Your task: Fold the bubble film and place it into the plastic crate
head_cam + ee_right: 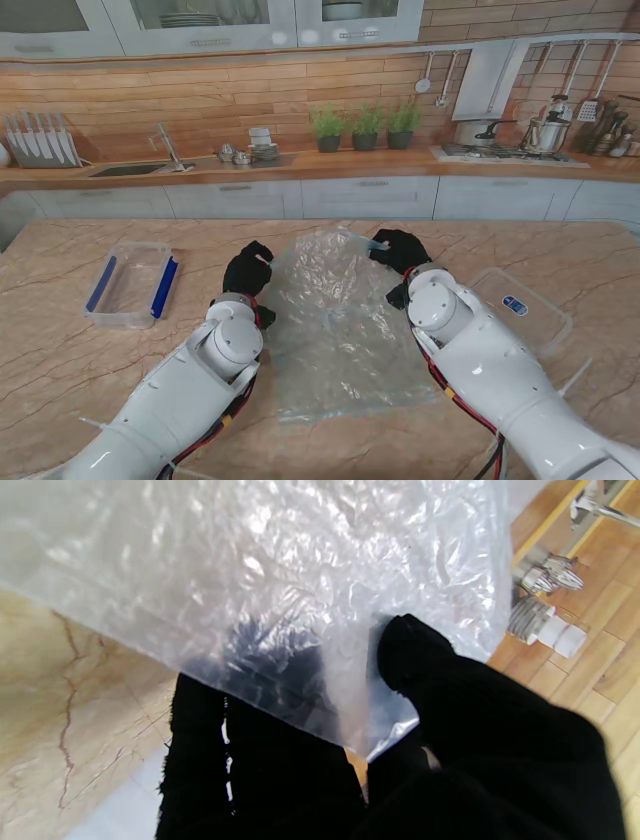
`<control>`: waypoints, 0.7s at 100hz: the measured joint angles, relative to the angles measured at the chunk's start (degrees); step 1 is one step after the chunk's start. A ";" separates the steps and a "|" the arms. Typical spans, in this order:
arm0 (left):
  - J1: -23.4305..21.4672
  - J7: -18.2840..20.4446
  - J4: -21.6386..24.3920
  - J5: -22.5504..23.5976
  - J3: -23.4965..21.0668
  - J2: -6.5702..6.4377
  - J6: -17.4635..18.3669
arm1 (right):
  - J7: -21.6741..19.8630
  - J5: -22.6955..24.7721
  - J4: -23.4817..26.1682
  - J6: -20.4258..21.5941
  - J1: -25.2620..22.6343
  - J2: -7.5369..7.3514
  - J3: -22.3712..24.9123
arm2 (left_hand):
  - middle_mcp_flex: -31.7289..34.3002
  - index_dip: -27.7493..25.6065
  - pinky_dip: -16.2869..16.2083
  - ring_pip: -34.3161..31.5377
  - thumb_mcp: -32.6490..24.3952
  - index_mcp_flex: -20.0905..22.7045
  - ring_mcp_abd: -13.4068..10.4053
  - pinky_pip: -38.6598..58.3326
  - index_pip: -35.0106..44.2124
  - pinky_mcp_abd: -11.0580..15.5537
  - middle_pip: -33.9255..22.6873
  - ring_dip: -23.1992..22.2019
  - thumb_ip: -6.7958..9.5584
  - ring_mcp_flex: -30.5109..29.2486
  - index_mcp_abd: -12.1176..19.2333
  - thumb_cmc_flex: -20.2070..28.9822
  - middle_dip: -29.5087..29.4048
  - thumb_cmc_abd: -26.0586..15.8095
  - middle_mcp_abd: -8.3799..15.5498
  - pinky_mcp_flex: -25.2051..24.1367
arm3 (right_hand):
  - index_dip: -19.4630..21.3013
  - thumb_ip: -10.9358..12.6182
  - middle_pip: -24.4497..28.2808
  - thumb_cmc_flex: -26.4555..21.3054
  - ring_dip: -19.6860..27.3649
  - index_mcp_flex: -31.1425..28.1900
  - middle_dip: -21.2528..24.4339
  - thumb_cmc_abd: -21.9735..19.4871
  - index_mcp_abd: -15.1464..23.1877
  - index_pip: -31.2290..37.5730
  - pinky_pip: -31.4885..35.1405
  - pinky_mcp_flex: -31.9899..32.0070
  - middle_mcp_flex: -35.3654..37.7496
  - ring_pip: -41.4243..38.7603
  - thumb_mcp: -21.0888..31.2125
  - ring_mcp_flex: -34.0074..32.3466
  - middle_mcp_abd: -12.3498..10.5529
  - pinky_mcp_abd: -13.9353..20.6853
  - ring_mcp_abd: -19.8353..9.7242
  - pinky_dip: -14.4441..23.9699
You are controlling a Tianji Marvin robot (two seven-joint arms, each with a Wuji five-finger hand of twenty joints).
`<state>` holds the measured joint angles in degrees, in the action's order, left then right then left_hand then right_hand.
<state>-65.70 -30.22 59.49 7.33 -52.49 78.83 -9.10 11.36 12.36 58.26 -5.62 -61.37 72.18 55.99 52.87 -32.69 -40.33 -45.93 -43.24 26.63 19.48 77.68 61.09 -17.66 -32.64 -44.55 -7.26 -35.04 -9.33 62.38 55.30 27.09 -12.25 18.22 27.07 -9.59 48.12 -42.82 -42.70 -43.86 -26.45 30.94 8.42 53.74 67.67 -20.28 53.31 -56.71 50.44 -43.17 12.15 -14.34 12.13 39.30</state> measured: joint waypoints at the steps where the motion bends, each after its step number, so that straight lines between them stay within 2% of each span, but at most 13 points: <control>1: 0.05 0.01 0.02 -0.01 -0.01 0.01 -0.03 | -0.02 -0.14 0.07 0.13 -0.03 0.00 0.10 | 0.00 1.01 0.00 0.02 0.09 0.00 0.00 -0.08 -1.49 0.00 0.00 -0.05 0.00 0.00 -0.36 0.28 0.02 0.00 0.00 -0.04 | 0.00 0.00 0.00 0.00 0.02 0.00 0.00 0.00 0.01 0.00 0.00 0.00 0.00 0.00 0.00 0.00 0.00 0.00 -0.01 0.00; 8: 0.29 0.29 0.30 -0.61 -0.11 0.07 -0.28 | -0.18 -1.30 0.59 1.11 -0.29 0.00 0.74 | 0.00 7.70 0.00 0.34 0.61 0.00 0.00 -0.46 -10.78 0.00 0.00 -0.16 0.00 0.80 -2.50 1.31 0.62 -0.60 0.00 -0.66 | 0.02 0.00 0.00 0.00 0.08 0.00 0.00 0.00 0.10 -0.03 0.00 0.00 0.00 0.54 -0.01 0.00 -0.07 0.00 -0.13 0.00; 19: 0.62 1.43 0.80 -1.60 -0.15 0.08 -0.72 | -0.37 -2.85 1.33 2.36 -0.80 0.01 1.56 | -1.25 9.89 0.00 0.43 3.11 0.10 0.01 -1.05 -17.21 0.00 -1.27 -0.83 0.00 1.41 -3.73 2.80 3.31 -1.96 0.00 -1.72 | 0.02 0.00 0.00 0.00 0.12 0.00 0.00 0.00 0.35 -0.10 0.00 0.36 0.00 0.81 -0.11 0.00 -0.13 0.01 -0.22 0.00; 25: 0.79 2.13 0.96 -1.77 -0.14 0.08 -1.02 | -0.40 -3.18 1.55 2.99 -1.01 0.01 1.86 | -1.55 9.89 0.00 0.46 5.43 2.71 0.01 -1.66 -17.95 0.00 -2.07 -0.94 0.00 2.21 -3.68 3.52 5.05 -3.42 0.00 -2.34 | 0.04 0.00 0.00 0.00 0.15 0.00 0.00 0.00 0.38 -0.17 0.00 0.54 0.00 1.21 -0.12 0.00 -0.17 0.01 -0.30 0.00; 33: 0.98 2.82 1.13 -1.93 -0.06 0.06 -1.43 | -0.65 -3.65 1.88 3.81 -1.30 0.01 2.27 | -2.37 9.57 0.04 0.48 7.22 6.41 0.02 -2.31 -17.62 0.00 -3.04 -1.59 0.00 2.87 -0.60 4.21 7.57 -4.26 0.00 -3.07 | 0.06 0.00 0.00 0.00 0.16 0.00 0.00 0.00 0.54 -0.24 -0.51 0.62 0.00 1.27 -0.14 0.00 -0.48 0.03 -0.50 0.00; 37: 1.06 2.98 1.18 -1.97 0.01 0.06 -1.53 | -0.88 -3.91 2.14 4.14 -1.47 0.00 2.52 | -2.87 8.23 0.04 0.48 8.49 9.28 0.02 -2.40 -14.10 -0.01 -3.40 -2.07 0.00 2.87 1.88 4.84 8.67 -4.80 0.00 -3.19 | 0.05 -0.01 0.00 0.00 0.16 0.00 0.00 0.00 0.71 -0.31 -0.69 0.63 0.00 1.31 -0.26 0.00 -0.52 0.03 -0.54 0.00; 44: 1.15 3.02 1.23 -2.23 0.05 0.07 -1.53 | -1.24 -4.34 2.79 4.62 -1.81 -0.05 2.94 | -2.97 4.39 0.05 0.48 9.87 10.12 0.02 -2.78 -7.53 -0.01 -3.46 -2.32 0.00 3.93 4.48 5.73 9.80 -5.36 -0.01 -3.95 | 0.08 -0.01 0.00 0.00 0.16 0.00 0.00 -0.01 1.17 -0.57 -0.93 1.02 0.00 1.41 -0.68 0.00 -0.56 0.04 -0.61 0.00; 53: 1.17 2.81 1.29 -2.87 -0.01 0.13 -1.46 | -1.60 -4.57 3.45 5.43 -2.15 -0.16 3.40 | -4.16 -1.95 0.40 0.35 11.71 9.37 0.03 -3.19 -1.94 -0.01 -3.71 -3.05 0.00 4.38 5.82 6.98 10.51 -6.73 -0.05 -5.04 | 0.09 -0.01 0.00 0.00 0.16 0.00 0.00 -0.01 1.37 -0.65 -1.19 1.33 0.00 1.96 -0.74 0.00 -0.64 0.07 -0.74 0.00; 70: 1.16 2.98 1.72 -4.40 -0.79 0.20 -0.64 | -2.12 -4.45 3.66 6.98 -2.21 -0.45 3.65 | -5.37 -11.03 0.77 0.99 12.36 7.69 0.02 -3.98 0.92 0.01 -5.06 -3.63 0.00 5.69 6.44 7.62 10.91 -7.55 -0.06 -6.56 | 0.52 -0.01 -0.27 0.00 0.19 0.00 0.00 -0.01 1.83 -0.78 -2.64 2.09 0.00 2.85 -0.96 0.47 -1.35 0.61 -1.31 0.00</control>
<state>-64.54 -27.24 61.21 2.93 -53.28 79.03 -9.74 9.24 7.91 61.92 1.36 -63.58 71.73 59.64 47.50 -43.73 -39.56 -44.94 -30.88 34.33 19.50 73.70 62.02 -17.66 -37.69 -48.17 -7.26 -29.35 -2.89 70.00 66.21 19.55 -12.31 11.66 27.59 -9.60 47.84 -42.82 -42.51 -43.86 -26.45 30.93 10.25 52.96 65.03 -18.19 53.31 -53.87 49.47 -42.70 10.80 -13.73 10.82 39.30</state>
